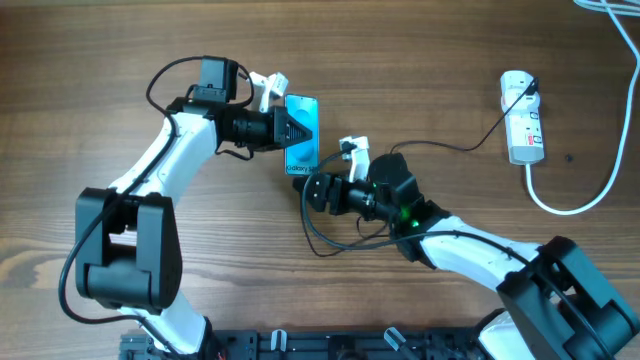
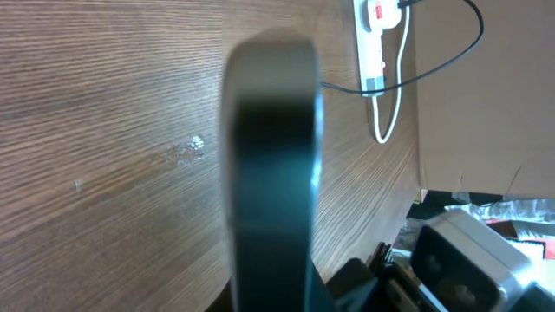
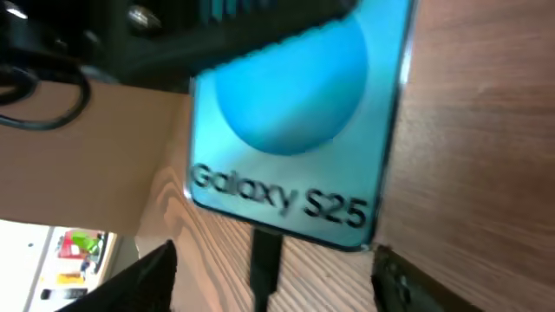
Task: Plug charger to phone and switch on socket
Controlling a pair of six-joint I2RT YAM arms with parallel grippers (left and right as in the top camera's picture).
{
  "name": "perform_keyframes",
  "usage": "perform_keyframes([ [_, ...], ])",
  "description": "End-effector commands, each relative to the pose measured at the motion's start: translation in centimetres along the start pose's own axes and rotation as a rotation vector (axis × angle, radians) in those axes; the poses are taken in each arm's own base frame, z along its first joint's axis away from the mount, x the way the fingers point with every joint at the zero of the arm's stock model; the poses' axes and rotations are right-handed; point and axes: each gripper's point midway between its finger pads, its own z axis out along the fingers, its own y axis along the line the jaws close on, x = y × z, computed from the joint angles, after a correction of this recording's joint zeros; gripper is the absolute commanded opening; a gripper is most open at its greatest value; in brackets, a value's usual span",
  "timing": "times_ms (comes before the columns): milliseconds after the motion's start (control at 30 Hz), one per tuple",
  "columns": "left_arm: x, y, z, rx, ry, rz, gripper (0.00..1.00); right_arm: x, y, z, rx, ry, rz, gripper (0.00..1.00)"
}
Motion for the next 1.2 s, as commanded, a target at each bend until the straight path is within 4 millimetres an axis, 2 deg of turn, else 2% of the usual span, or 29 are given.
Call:
perform_keyframes([
  [0, 0.4, -0.8, 0.1, 0.043, 0.013, 0.017, 0.04, 1.3, 1.2, -0.1, -0.063, 0.096, 0.005, 0.74],
  [100, 0.4, -0.8, 0.1, 0.042, 0.013, 0.017, 0.04, 2.9, 1.5, -0.3, -0.093, 0.178, 0.026, 0.74],
  [167, 0.4, -0.8, 0.1, 0.042, 0.013, 0.017, 0.04, 3.5, 0.9, -0.4, -0.068, 0.200, 0.027, 0.75],
  [233, 0.4, -0.8, 0.1, 0.042, 0.013, 0.017, 0.04, 3.8, 0.6, -0.4, -0.061, 0.208, -0.018, 0.84],
  [267, 0.4, -0.8, 0.1, 0.042, 0.013, 0.017, 0.04, 3.8, 0.6, -0.4, -0.062, 0.208, -0.023, 1.00],
  [700, 0.4, -0.8, 0.1, 0.042, 0.013, 0.018, 0.04, 3.6, 0.3, -0.4, -0.040, 0.199, 0.008, 1.00],
  [800, 0.4, -0.8, 0.1, 0.042, 0.013, 0.018, 0.04, 3.8, 0.4, -0.4, -0.046, 0.208, 0.010, 0.97],
  [1033, 0.4, -0.8, 0.1, 0.043, 0.014, 0.016, 0.04, 3.9, 0.3, -0.4, -0.043, 0.209, 0.009, 0.84],
  [1100, 0.5, -0.8, 0.1, 0.043, 0.016, 0.012, 0.04, 3.8, 0.3, -0.3, -0.038, 0.203, 0.009, 0.75],
  [1167, 0.5, -0.8, 0.1, 0.043, 0.016, 0.009, 0.04, 3.8, 0.3, -0.3, -0.039, 0.204, 0.010, 0.63],
])
